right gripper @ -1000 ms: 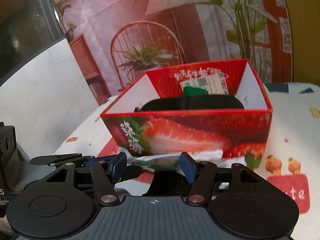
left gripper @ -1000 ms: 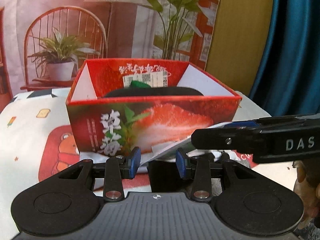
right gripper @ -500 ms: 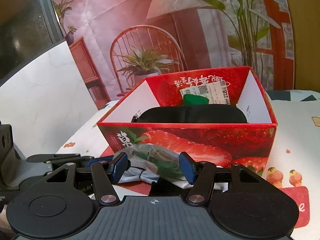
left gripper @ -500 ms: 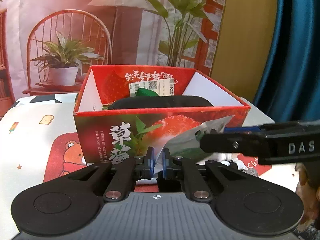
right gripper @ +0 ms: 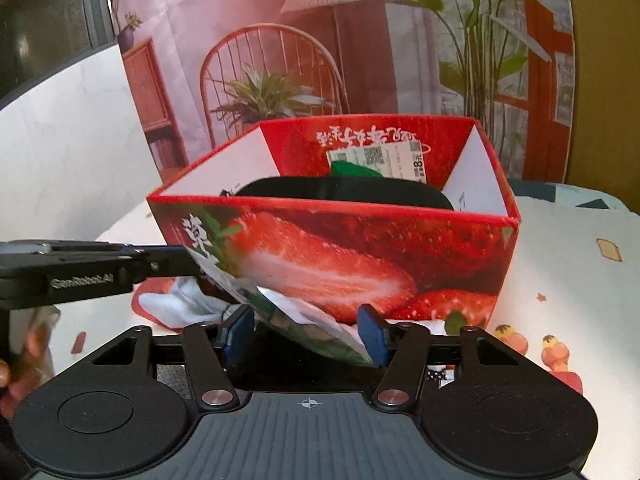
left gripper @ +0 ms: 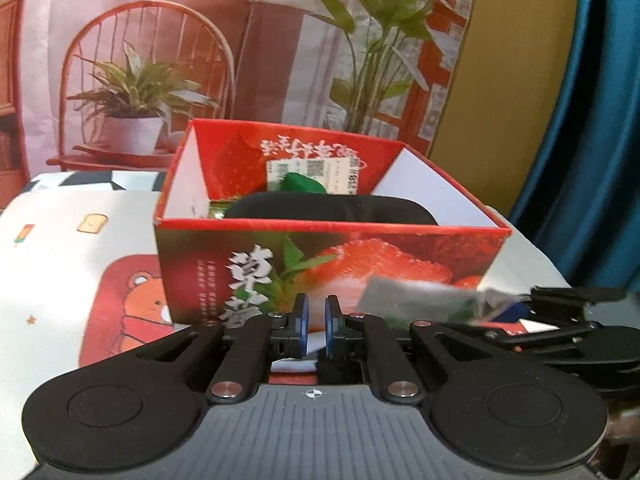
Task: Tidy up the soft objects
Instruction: 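Raise the bag over the box rim with the right gripper while the left gripper grips it too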
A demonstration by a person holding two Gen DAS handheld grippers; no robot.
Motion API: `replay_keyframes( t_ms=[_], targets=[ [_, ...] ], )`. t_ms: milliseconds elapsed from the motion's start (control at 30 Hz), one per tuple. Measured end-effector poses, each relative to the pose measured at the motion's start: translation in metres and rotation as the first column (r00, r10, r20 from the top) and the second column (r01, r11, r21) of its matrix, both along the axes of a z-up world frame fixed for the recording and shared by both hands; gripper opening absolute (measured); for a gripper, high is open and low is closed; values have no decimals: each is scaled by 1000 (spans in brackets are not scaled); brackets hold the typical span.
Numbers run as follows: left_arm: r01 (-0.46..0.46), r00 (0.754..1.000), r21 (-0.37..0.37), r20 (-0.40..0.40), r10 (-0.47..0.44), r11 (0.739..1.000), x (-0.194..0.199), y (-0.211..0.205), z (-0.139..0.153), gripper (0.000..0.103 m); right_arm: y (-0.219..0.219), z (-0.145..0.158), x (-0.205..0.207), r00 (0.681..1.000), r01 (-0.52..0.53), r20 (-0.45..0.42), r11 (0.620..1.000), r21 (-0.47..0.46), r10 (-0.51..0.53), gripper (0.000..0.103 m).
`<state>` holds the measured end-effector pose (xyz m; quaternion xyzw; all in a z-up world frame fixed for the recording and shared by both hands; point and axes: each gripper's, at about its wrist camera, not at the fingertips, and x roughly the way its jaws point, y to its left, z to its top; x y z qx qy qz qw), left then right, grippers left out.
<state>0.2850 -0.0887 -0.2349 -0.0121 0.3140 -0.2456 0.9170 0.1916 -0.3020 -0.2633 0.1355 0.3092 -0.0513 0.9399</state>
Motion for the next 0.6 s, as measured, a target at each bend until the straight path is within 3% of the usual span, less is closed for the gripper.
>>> replay_keyframes(
  t_ms=[233, 300, 367, 600],
  targets=[
    [61, 998, -2, -26, -61, 998, 4, -10, -9, 12, -16, 3, -2, 997, 67, 28, 998, 16, -67, 49],
    [86, 996, -7, -39, -86, 996, 8, -14, -13, 17, -24, 1, -4, 996, 91, 22, 995, 34, -92, 49],
    [100, 994, -7, -38, -101, 995, 11, -19, -15, 32, -32, -3, -6, 994, 108, 16, 993, 57, -109, 49],
    [157, 987, 2, -22, -157, 988, 23, -28, -21, 41, -38, -15, -6, 995, 97, 7, 992, 74, -98, 43]
  ],
)
